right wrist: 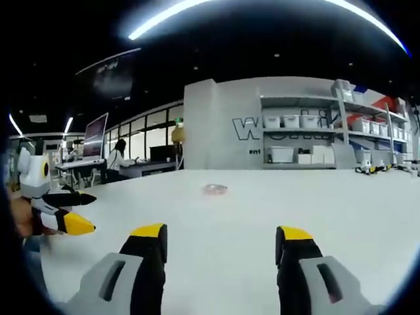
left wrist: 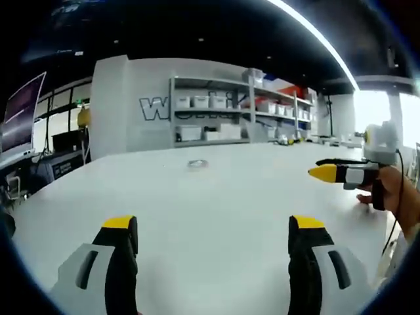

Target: Open the resealable bag by pulling the two sides of the seal apart until the entire bag opening is separated and visibly accessible.

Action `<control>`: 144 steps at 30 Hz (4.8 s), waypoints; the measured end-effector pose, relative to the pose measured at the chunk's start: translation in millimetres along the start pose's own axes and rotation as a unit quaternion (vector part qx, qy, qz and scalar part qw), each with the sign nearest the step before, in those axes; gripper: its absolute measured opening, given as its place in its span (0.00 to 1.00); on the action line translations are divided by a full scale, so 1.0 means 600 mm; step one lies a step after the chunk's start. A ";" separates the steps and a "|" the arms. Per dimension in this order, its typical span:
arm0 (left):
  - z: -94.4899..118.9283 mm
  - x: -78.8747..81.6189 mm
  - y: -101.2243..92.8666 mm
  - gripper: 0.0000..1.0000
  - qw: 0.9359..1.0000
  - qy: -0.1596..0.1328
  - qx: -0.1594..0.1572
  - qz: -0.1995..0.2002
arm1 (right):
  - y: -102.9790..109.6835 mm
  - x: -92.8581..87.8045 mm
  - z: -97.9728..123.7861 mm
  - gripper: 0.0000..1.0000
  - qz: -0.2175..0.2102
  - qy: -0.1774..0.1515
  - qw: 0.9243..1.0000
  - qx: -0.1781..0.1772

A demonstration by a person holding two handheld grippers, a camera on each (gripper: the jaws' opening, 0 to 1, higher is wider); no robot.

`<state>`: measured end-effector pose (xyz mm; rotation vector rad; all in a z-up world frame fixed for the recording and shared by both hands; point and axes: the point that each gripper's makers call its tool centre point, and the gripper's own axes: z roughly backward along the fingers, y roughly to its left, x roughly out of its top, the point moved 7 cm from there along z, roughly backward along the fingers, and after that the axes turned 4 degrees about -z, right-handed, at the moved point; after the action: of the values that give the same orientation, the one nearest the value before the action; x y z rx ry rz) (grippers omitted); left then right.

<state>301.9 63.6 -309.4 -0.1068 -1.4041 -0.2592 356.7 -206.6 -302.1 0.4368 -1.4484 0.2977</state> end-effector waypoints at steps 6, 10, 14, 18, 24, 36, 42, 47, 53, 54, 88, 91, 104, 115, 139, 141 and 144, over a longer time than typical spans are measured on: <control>0.000 0.000 0.000 0.95 1.000 0.000 0.000 0.000 | 0.000 0.000 0.001 0.64 -0.001 -0.001 1.000 0.002; 0.000 0.000 0.000 0.95 1.000 0.000 0.000 0.000 | 0.001 0.000 0.001 0.64 -0.001 -0.001 1.000 0.003; 0.000 0.000 0.000 0.94 1.000 0.000 0.000 -0.001 | 0.001 -0.001 0.001 0.64 -0.001 0.000 1.000 0.004; 0.001 -0.001 -0.001 0.94 1.000 0.000 0.000 -0.005 | 0.001 -0.001 0.001 0.64 -0.004 -0.001 1.000 0.005; 0.000 -0.001 -0.004 0.94 1.000 0.001 -0.002 -0.013 | 0.002 -0.001 0.000 0.64 -0.003 0.002 1.000 0.008; 0.002 -0.001 -0.002 0.92 1.000 -0.001 -0.002 -0.010 | 0.005 -0.002 -0.002 0.61 -0.001 0.004 1.000 0.012; 0.003 -0.002 -0.001 0.92 1.000 0.000 -0.003 -0.008 | 0.005 0.001 -0.004 0.56 0.001 0.001 1.000 0.017; 0.003 -0.002 -0.002 0.92 1.000 0.000 -0.003 -0.008 | 0.006 0.004 -0.006 0.48 0.002 0.000 1.000 0.026; 0.003 -0.002 -0.003 0.92 1.000 0.000 -0.005 -0.008 | 0.008 0.005 -0.012 0.42 0.006 0.002 0.999 0.038; 0.003 -0.002 -0.003 0.92 1.000 -0.001 -0.006 -0.008 | 0.008 0.007 -0.014 0.40 0.008 0.003 0.999 0.041; 0.003 -0.009 -0.011 0.90 1.000 -0.003 -0.025 0.016 | 0.014 0.003 -0.043 0.24 0.006 0.019 0.997 0.077; 0.003 -0.010 -0.011 0.90 1.000 -0.002 -0.025 0.015 | 0.009 0.010 -0.049 0.24 0.013 0.015 0.997 0.077; 0.004 -0.014 -0.012 0.90 1.000 -0.002 -0.026 0.013 | 0.007 0.003 -0.074 0.23 0.023 0.022 0.996 0.087; 0.006 -0.015 -0.014 0.90 1.000 -0.003 -0.025 0.009 | -0.004 0.028 -0.112 0.23 0.029 0.018 0.995 0.098; 0.007 -0.010 -0.012 0.90 1.000 -0.004 -0.025 0.014 | -0.015 -0.003 -0.138 0.22 -0.002 0.033 0.994 0.104; 0.006 -0.009 -0.012 0.90 1.000 -0.004 -0.025 0.014 | -0.014 0.001 -0.141 0.22 0.000 0.032 0.994 0.105; 0.006 -0.008 -0.013 0.90 1.000 -0.004 -0.026 0.014 | -0.013 0.006 -0.147 0.22 -0.003 0.031 0.994 0.108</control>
<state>295.9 57.8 -314.4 -0.1694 -1.4033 -0.2724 438.7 -173.5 -305.3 0.6015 -1.3603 0.4618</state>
